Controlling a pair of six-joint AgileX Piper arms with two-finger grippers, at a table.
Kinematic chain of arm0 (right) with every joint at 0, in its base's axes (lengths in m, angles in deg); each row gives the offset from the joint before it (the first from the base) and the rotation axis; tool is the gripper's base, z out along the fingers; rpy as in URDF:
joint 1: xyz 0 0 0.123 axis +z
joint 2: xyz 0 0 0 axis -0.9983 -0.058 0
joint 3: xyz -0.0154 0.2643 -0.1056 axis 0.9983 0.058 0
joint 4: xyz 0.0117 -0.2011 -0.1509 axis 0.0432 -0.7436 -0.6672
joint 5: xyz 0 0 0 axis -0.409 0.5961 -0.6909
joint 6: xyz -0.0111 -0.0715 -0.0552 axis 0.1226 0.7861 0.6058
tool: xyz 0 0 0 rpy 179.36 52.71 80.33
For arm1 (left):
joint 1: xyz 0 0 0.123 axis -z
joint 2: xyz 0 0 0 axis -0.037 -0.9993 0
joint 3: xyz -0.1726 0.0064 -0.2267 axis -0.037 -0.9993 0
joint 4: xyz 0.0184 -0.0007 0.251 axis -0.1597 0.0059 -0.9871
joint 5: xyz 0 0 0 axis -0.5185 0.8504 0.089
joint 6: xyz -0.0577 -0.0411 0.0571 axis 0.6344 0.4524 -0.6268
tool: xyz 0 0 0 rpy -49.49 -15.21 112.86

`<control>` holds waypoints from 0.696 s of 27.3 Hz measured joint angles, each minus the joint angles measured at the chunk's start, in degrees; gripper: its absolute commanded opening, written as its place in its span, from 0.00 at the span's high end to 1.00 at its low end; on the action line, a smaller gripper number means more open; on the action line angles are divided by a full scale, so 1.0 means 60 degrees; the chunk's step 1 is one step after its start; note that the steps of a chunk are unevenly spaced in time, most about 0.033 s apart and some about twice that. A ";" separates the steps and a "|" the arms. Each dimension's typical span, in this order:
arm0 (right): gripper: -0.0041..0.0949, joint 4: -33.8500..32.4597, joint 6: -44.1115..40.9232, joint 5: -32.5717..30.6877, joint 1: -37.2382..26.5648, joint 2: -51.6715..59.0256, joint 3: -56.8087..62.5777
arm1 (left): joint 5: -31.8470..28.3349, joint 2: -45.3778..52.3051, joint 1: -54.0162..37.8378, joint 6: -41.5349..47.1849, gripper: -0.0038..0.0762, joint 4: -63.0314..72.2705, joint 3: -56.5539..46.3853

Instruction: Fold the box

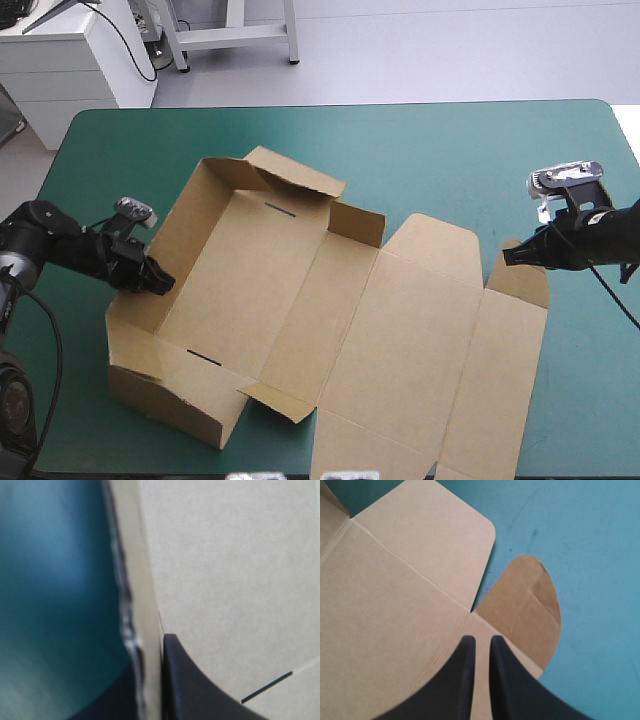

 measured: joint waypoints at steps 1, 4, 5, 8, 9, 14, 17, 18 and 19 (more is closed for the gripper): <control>0.87 0.0000 0.0000 0.0000 0.0000 0.0000 0.0000 | -0.0251 0.0000 0.0380 -0.0186 0.96 -0.0158 0.0343; 0.87 0.0000 0.0000 0.0000 0.0000 0.0000 0.0000 | -0.1068 0.0000 0.1284 -0.0505 0.96 -0.0703 0.1284; 0.87 0.0000 0.0000 0.0000 0.0000 0.0000 0.0000 | -0.1340 0.0000 0.1604 -0.0563 0.96 -0.0905 0.1505; 0.87 0.0000 -0.0008 0.0000 0.0000 0.0000 0.0000 | -0.2324 -0.0007 0.2469 -0.0677 0.96 -0.1743 0.2164; 0.87 0.0000 -0.0008 0.0000 0.0000 0.0000 0.0000 | -0.2620 -0.0007 0.2766 -0.0689 0.96 -0.2061 0.2354; 0.87 0.0000 -0.0199 0.0041 0.0000 0.0000 0.0000 | -0.4158 -0.0018 0.4409 -0.0715 0.96 -0.3726 0.2803; 0.87 0.0000 -0.0317 0.0041 0.0000 0.0000 0.0000 | -0.4918 -0.0094 0.5242 -0.0739 0.96 -0.4277 0.2803; 0.87 0.0000 -0.0335 0.0041 0.0000 0.0000 0.0000 | -0.5163 -0.0119 0.5511 -0.0742 0.96 -0.4465 0.2803; 0.87 0.0000 -0.0404 0.0041 0.0000 0.0000 0.0000 | -0.5572 -0.0158 0.5961 -0.0742 0.96 -0.4824 0.2803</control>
